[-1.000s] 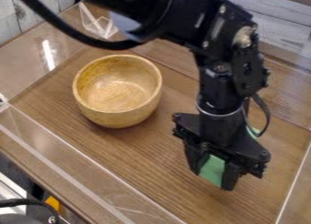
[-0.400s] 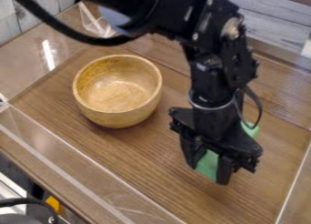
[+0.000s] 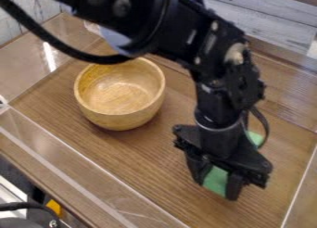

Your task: Put the green block in the brown bowl

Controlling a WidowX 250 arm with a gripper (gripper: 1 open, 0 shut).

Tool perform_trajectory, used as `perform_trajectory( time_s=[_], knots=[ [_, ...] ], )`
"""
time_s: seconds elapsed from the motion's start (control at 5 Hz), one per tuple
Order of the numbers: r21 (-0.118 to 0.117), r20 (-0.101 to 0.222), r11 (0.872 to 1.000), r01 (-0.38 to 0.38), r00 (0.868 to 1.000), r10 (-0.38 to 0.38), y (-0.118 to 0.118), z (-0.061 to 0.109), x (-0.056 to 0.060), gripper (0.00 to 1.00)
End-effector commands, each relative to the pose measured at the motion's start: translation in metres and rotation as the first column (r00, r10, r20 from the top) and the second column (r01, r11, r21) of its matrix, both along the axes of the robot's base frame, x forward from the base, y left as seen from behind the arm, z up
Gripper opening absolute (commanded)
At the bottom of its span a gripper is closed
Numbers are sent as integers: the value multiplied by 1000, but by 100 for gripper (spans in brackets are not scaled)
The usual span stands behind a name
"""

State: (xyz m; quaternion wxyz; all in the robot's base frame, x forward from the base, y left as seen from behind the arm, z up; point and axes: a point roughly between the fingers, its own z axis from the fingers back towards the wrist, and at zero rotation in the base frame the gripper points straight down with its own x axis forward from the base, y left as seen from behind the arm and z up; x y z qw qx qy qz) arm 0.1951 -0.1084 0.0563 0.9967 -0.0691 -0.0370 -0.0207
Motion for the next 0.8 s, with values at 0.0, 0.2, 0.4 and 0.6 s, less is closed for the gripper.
perform_trajectory(
  time_s=[0.0,0.2,0.4,0.6],
  knots=[
    [-16,44,998,-61,997,62,-11,14,13,0],
    [-20,35,997,-81,996,81,-2,14,14,0],
    [-10,44,993,-122,992,122,4,22,22,0],
    [-5,70,983,-185,980,184,22,36,33,0]
  ],
)
